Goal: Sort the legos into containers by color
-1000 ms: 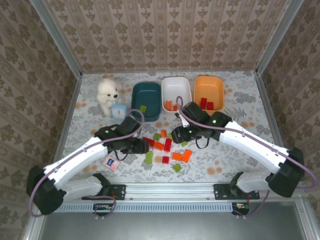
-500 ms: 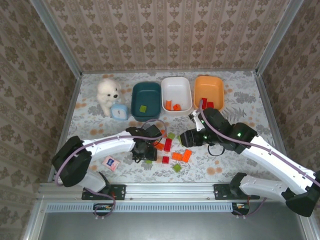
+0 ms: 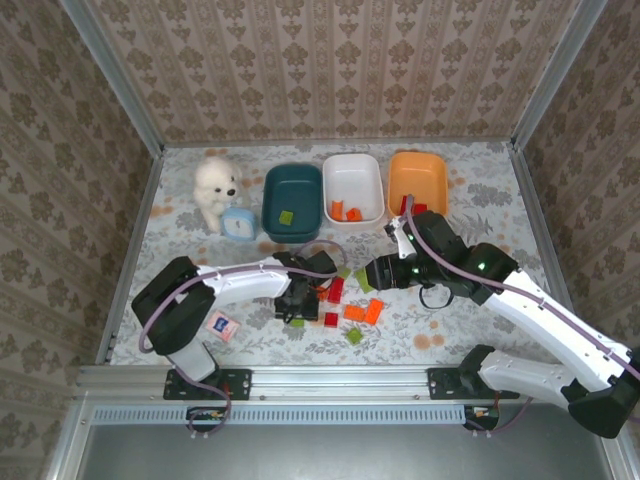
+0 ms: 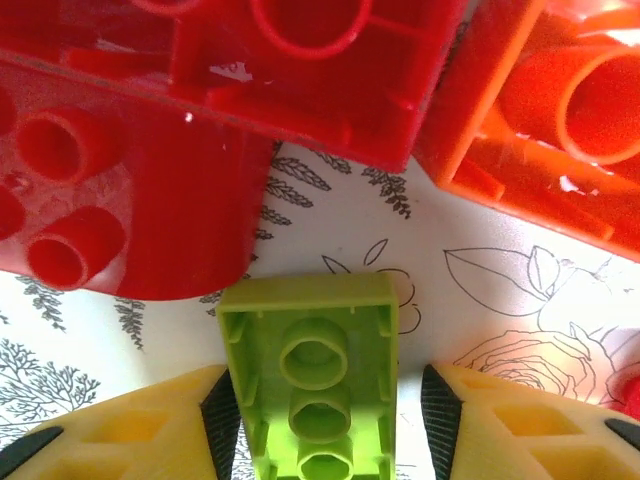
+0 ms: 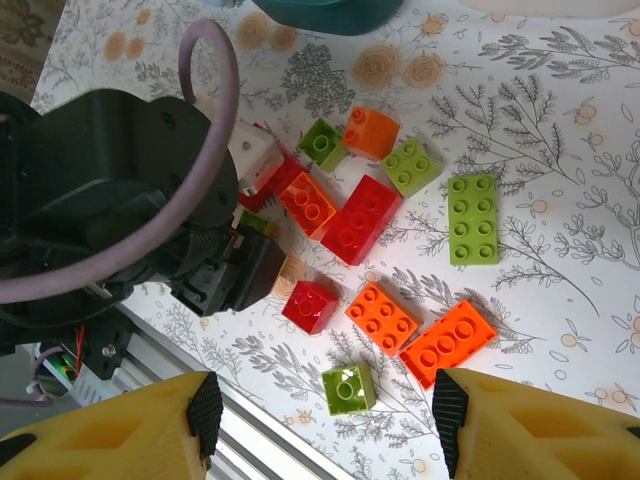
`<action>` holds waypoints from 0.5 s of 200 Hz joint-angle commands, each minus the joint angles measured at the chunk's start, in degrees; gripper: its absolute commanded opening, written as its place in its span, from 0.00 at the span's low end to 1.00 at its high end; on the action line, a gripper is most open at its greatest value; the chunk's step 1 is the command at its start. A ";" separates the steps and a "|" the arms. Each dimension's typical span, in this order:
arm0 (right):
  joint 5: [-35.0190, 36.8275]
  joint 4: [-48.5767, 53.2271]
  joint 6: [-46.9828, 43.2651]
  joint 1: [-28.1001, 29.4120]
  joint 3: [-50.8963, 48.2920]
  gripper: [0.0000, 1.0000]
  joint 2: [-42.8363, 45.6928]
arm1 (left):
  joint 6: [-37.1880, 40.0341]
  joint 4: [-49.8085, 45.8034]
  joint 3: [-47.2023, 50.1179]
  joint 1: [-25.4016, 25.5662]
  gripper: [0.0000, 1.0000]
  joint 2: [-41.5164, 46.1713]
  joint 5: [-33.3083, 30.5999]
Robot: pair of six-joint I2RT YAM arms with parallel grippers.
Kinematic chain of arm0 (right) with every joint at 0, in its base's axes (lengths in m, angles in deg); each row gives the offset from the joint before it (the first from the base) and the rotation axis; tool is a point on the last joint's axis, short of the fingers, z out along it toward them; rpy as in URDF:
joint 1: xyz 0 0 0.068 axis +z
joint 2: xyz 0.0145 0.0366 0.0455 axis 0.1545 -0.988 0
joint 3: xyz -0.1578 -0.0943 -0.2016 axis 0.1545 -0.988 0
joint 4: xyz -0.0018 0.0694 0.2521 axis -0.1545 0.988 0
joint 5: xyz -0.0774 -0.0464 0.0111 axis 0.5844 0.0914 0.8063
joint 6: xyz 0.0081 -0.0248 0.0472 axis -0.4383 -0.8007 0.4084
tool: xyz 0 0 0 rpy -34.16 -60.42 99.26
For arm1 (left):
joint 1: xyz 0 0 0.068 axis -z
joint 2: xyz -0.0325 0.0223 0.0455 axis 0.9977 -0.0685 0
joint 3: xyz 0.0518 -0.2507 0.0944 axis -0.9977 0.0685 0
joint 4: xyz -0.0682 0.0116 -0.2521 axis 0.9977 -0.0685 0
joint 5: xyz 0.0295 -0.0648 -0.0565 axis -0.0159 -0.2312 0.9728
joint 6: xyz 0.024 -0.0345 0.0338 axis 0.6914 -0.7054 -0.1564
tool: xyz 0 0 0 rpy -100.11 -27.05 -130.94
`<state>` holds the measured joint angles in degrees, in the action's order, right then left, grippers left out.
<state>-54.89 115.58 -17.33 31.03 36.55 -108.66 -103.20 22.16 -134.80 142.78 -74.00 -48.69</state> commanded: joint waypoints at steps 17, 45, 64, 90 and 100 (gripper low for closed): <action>-1.89 1.06 -0.70 -1.22 0.25 0.61 -0.27 | -0.72 -1.59 -0.52 1.09 0.45 -2.03 -1.35; -2.11 1.07 -0.94 -1.70 0.63 0.61 -0.54 | -0.66 -1.59 -0.13 1.04 0.33 -0.99 -2.12; -2.23 1.07 -1.22 -2.02 1.08 0.61 -0.71 | 0.00 -2.64 -0.77 1.00 0.29 0.00 -2.37; -2.18 1.59 -1.47 -2.80 2.63 0.61 -0.46 | 0.23 -8.01 -4.79 0.88 0.27 3.74 -2.96; -2.38 1.63 -1.10 -3.67 3.38 0.61 0.12 | 0.35 -10.81 -7.60 0.42 0.27 6.18 -3.35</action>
<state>-56.09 115.95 -17.79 28.76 36.99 -109.20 -103.57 19.05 -136.62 143.52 -73.62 -49.83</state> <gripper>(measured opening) 0.611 0.319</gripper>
